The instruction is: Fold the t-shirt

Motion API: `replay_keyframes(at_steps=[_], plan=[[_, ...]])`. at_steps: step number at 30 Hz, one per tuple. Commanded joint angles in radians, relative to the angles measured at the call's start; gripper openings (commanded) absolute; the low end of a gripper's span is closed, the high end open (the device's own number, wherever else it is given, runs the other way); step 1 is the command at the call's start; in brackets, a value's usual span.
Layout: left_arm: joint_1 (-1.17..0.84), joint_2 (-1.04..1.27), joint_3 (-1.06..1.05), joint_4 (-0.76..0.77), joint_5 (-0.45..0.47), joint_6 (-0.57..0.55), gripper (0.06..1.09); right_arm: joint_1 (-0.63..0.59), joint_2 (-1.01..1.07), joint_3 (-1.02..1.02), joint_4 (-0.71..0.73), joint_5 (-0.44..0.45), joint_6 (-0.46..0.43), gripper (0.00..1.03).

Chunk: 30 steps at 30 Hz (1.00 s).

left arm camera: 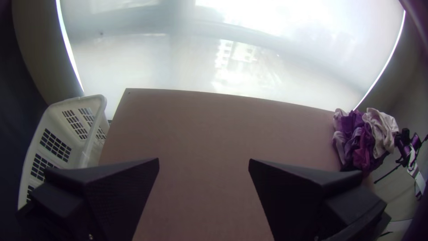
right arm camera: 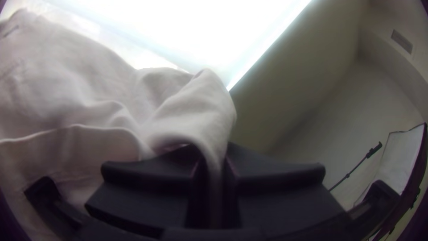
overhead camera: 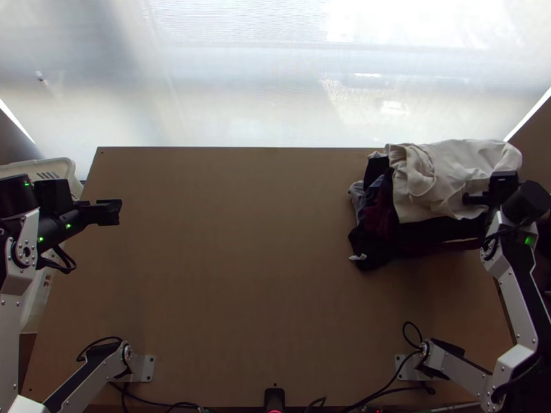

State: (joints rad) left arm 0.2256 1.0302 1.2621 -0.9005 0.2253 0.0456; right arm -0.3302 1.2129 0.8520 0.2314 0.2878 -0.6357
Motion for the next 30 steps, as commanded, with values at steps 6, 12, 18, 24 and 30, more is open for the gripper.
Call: replay_keyframes(at_steps=[6,12,18,24,30], plan=[[-0.043,0.001,0.000,-0.023,-0.030,0.023,1.03,-0.194,0.157,-0.067,0.075,-0.095,-0.027,0.33],[-0.045,0.002,-0.006,-0.029,-0.040,0.040,1.03,-0.231,0.073,-0.062,0.036,-0.150,-0.047,0.96],[-0.055,0.011,-0.003,-0.018,-0.047,0.045,1.03,-0.267,-0.038,-0.051,0.017,-0.174,-0.082,0.97],[-0.055,0.001,-0.004,-0.029,-0.055,0.065,1.03,-0.444,-0.041,0.016,0.013,-0.240,-0.093,0.97],[-0.060,-0.030,0.000,-0.029,-0.055,0.060,1.03,-0.570,-0.032,0.122,-0.009,-0.251,-0.024,0.96]])
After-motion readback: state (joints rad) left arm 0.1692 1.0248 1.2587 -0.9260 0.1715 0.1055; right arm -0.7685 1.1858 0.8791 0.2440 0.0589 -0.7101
